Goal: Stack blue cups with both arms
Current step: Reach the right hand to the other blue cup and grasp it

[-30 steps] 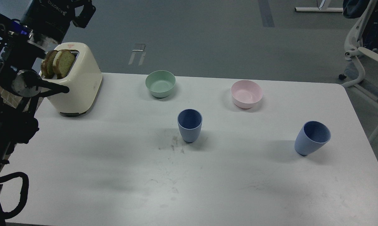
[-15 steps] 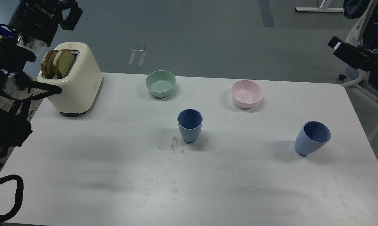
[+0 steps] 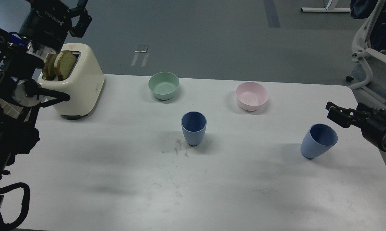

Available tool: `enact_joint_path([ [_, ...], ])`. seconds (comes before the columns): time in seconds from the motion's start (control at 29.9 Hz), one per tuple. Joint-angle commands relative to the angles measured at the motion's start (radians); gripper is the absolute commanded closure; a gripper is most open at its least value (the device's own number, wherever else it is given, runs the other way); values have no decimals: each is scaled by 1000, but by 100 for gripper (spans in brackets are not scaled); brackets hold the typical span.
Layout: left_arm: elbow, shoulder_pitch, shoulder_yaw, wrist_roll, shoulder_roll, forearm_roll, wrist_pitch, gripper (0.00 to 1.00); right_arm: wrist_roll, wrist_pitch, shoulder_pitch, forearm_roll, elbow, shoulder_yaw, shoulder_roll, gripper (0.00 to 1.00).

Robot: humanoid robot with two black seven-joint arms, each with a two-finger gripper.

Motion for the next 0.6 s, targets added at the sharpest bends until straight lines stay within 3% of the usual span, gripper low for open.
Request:
enact_joint_path([
  [0.0,1,-8,-1,-4,2,-7,-1,2,-9,0,-13,-5,-2,-37,1,9],
  [0.13,-1,-21,-1,-6,2,-10,-3,2,-49,0,-38,-5,-2,-54,1,19],
  [0.4,1,-21,0,-6,0,-10,-3,2,-67,0,-47,-5,-8,-58,1,27],
  [0.57,1,-16,5,-6,-1,-10,-1,2,-69,0,-61,-5,-12,-60,-1,40],
])
